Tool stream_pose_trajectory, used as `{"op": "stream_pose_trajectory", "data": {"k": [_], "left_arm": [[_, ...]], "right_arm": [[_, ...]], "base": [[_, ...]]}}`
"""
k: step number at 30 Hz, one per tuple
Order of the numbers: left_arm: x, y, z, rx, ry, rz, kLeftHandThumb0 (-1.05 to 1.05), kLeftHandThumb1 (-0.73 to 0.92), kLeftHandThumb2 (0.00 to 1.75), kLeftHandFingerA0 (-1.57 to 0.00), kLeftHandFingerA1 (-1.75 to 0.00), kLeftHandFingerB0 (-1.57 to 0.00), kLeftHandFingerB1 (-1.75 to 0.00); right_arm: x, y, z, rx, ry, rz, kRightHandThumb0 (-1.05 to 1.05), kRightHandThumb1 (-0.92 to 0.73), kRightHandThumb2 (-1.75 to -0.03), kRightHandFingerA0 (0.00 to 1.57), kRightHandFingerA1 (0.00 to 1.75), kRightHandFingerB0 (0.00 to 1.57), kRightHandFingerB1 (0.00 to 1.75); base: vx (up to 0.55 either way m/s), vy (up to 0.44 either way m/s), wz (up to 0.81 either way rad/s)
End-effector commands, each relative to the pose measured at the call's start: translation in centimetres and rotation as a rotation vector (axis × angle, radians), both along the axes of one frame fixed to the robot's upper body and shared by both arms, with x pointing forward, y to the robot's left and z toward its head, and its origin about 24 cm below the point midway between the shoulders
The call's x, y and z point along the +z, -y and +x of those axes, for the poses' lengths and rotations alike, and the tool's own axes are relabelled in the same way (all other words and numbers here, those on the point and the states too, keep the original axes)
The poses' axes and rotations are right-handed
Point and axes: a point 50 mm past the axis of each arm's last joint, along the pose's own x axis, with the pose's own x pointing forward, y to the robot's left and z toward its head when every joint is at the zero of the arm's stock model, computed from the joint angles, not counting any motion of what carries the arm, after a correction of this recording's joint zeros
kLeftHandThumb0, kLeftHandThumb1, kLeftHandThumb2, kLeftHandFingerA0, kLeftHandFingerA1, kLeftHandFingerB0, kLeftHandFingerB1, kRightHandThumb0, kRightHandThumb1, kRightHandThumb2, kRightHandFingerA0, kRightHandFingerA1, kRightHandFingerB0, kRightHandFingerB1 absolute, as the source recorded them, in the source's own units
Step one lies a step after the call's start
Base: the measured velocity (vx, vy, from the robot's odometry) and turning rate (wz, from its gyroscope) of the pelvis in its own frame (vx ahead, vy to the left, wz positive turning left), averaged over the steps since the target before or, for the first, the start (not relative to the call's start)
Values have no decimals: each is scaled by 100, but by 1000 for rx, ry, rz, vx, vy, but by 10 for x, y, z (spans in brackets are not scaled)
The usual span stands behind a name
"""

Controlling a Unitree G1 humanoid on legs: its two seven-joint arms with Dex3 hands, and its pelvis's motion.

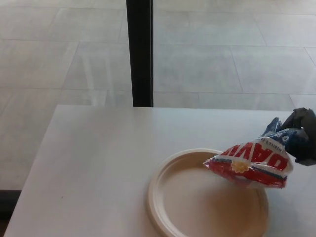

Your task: The robot uses its right hand to pick up a bag of sunflower seeds kept in the middle of the desk and tilts it over a plate kept next to it to pour out a few seeds and then puts the bag of seeds back on the desk

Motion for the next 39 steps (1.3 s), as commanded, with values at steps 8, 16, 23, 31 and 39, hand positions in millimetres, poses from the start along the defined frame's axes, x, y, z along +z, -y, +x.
{"op": "stream_pose_trajectory", "data": {"k": [8,16,23,31,39], "left_arm": [[10,-12,-4,-21,-5,44,-82,76,63,-52,-54,-43,-38],[14,-16,-4,-19,-9,53,-81,76,63,-52,-55,-43,-39],[14,-17,-5,-14,-3,42,-80,76,63,-52,-55,-43,-39],[15,-17,-4,-18,-13,56,-80,59,102,-49,-63,-37,-52],[15,-17,-5,-26,-19,57,-81,77,64,-52,-55,-42,-38]], "right_arm": [[55,-9,8,72,141,-349,-43,-72,-75,92,175,68,133],[68,-28,6,131,190,-330,-42,-77,-73,92,173,75,91],[70,-35,2,166,208,-375,-43,-77,-71,93,175,74,120],[68,-35,0,200,240,-498,-43,-75,-72,94,175,79,100],[68,-37,-1,231,301,-612,-52,-53,-100,122,139,90,115]], "base": [[0,0,0],[0,0,0],[0,0,0],[0,0,0],[0,0,0]]}}
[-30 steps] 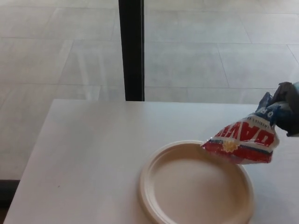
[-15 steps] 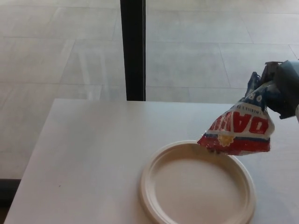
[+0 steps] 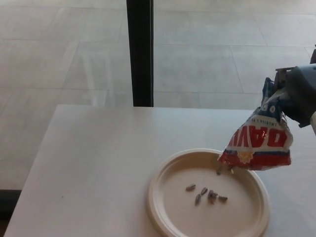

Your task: The robot uses its right hand to pick up a bag of sunflower seeds kept in the middle of the desk and tilts it over a plate kept next to it to pour out a few seeds and then puts the bag of seeds back on the desk

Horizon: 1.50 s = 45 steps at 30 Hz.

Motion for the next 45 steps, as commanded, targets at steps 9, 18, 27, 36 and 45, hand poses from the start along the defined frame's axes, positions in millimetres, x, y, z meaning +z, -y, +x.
{"op": "stream_pose_trajectory", "data": {"k": [9,18,27,36,45], "left_arm": [[7,-7,-2,-14,-3,33,-81,77,63,-52,-55,-42,-39],[7,-7,-3,-10,-5,30,-80,78,63,-52,-54,-39,-37],[4,-5,-8,0,-17,23,-79,77,63,-52,-53,-42,-38],[2,-3,-10,-5,-26,16,-77,79,64,-52,-54,-40,-38],[-1,-1,-15,5,-38,12,-79,78,64,-53,-54,-42,-39]], "right_arm": [[3,-5,-2,49,110,-172,-43,-62,-80,97,175,79,148],[3,-10,-3,40,86,-102,-39,-60,-86,98,175,81,145],[-26,3,-10,-35,-61,88,-44,-53,-104,118,132,88,105],[-63,22,-18,-189,-205,174,-47,-74,-65,85,175,72,129],[-80,34,-26,-305,-242,414,-39,-66,-77,89,169,35,75]], "base": [[0,0,0],[0,0,0],[0,0,0],[0,0,0],[0,0,0]]}}
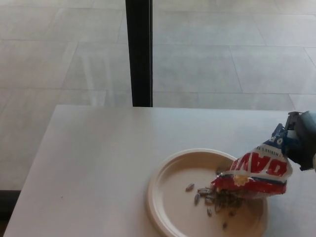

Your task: The robot uses its right hand to pick up a bag of sunflower seeds kept in the middle of the desk and tilts it over a plate kept next to it to pour out a few seeds and then puts the bag of seeds back on the desk

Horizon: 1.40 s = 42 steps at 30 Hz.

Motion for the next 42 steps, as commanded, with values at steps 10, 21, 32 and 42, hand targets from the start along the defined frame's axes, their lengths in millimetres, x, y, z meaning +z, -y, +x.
{"op": "stream_pose_trajectory", "data": {"k": [10,21,32,42], "left_arm": [[0,0,-9,-8,-21,21,-78,79,64,-53,-52,-40,-38],[0,-1,-14,-1,-18,13,-81,66,104,-50,-63,-35,-52],[-2,1,-18,28,-22,-2,-78,78,63,-52,-53,-40,-38],[-3,2,-23,26,-34,6,-78,79,64,-53,-52,-40,-38]], "right_arm": [[-44,10,-24,-170,-114,274,-34,-62,-88,94,175,78,145],[-94,-15,-54,-158,-243,442,-34,-65,-88,96,175,76,152],[-105,-38,-79,38,-331,461,-43,-71,-72,95,148,70,81],[-88,-22,-84,102,-446,477,-83,-48,-80,0,13,0,0]], "base": [[0,0,0],[0,0,0],[0,0,0],[0,0,0]]}}
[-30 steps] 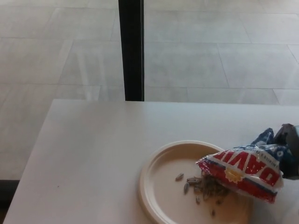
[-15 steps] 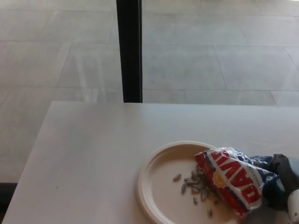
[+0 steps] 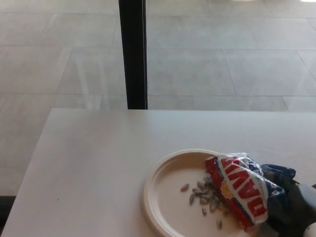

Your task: The robot uses its right hand to pick up a bag of sunflower seeds kept in the middle of the desk and tilts it over a plate kept next to it to pour out a few seeds and then puts the bag of seeds back on the desk

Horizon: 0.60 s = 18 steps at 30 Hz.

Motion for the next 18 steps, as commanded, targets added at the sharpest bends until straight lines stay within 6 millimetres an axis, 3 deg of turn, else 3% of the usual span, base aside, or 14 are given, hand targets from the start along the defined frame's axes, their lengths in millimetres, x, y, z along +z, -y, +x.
{"op": "stream_pose_trajectory", "data": {"k": [1,6,7,8,9,10,15,16,17,18], "left_arm": [[2,-1,-6,2,2,21,-79,79,64,-52,-52,-39,-38],[2,-1,-7,2,10,15,-80,77,64,-51,-54,-38,-39],[1,-1,-7,1,11,12,-85,65,102,-45,-61,-32,-51],[1,-1,-7,2,8,12,-84,64,103,-46,-61,-33,-51],[1,0,-7,1,2,16,-79,78,63,-51,-53,-39,-39],[1,0,-7,-1,1,21,-79,78,63,-51,-54,-39,-39],[0,1,-8,9,7,10,-80,77,63,-51,-54,-37,-38],[0,1,-8,14,3,10,-83,63,103,-49,-63,-35,-52],[-1,1,-8,18,3,8,-81,77,63,-52,-54,-41,-39],[-1,1,-9,17,3,7,-81,77,63,-52,-53,-41,-38]], "right_arm": [[-6,-2,-11,160,-235,113,-82,-49,-80,0,17,0,0],[10,11,-8,135,-220,139,-79,-49,-78,0,26,0,0],[12,13,-7,127,-211,156,-73,-40,-62,0,0,0,0],[13,14,-7,121,-211,165,-79,-50,-77,0,25,0,0],[18,18,-7,102,-200,205,-76,-48,-74,0,27,0,0],[23,21,-7,81,-174,261,-64,-35,-58,0,0,0,0],[40,31,-6,67,-147,296,-65,-40,-60,0,0,0,0],[45,34,-6,69,-135,311,-64,-39,-59,0,0,0,0],[53,39,-8,61,-112,340,-58,-45,-62,0,0,0,4],[58,43,-9,59,-92,361,-56,-46,-63,0,0,1,0]], "base": [[0,0,0],[0,0,0],[0,0,0],[0,0,0],[0,0,0],[0,0,0],[0,0,0],[0,0,0],[0,0,0],[0,0,0]]}}
